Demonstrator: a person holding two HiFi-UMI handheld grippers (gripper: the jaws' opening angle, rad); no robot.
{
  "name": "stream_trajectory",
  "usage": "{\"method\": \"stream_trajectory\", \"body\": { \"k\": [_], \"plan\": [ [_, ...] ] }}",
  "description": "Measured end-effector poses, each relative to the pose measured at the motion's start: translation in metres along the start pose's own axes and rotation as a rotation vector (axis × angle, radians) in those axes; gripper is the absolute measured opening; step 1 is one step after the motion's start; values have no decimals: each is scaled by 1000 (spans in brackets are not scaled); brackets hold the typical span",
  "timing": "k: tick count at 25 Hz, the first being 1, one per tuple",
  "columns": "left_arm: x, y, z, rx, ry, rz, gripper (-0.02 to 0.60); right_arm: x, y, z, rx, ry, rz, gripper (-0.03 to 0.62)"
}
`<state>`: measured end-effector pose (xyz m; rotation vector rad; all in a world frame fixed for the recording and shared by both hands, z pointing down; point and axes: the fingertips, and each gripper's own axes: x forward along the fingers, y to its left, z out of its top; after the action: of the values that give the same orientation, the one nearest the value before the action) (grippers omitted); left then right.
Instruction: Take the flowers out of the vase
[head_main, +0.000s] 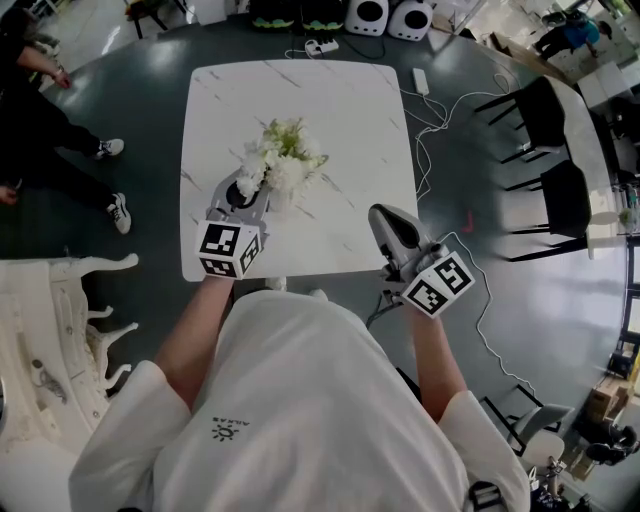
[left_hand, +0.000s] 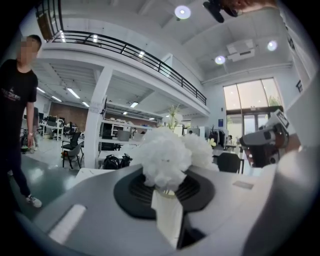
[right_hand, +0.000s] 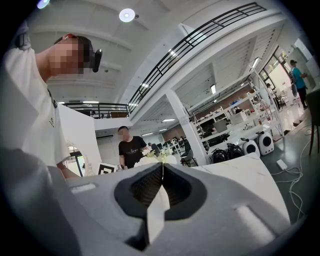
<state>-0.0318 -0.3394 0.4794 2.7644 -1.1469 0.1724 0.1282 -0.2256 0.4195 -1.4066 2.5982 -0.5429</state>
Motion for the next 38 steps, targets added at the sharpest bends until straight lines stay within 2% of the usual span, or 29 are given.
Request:
{"method": "stream_trajectory", "body": {
  "k": [27,38],
  "plan": [
    [-17,5,65,-147,-151,25,37,-9,2,2,-9,-17,20,2],
    [-33,-4,98,-166,-210,40,37,-14,8,7,-28,-19,51,2]
  ]
}}
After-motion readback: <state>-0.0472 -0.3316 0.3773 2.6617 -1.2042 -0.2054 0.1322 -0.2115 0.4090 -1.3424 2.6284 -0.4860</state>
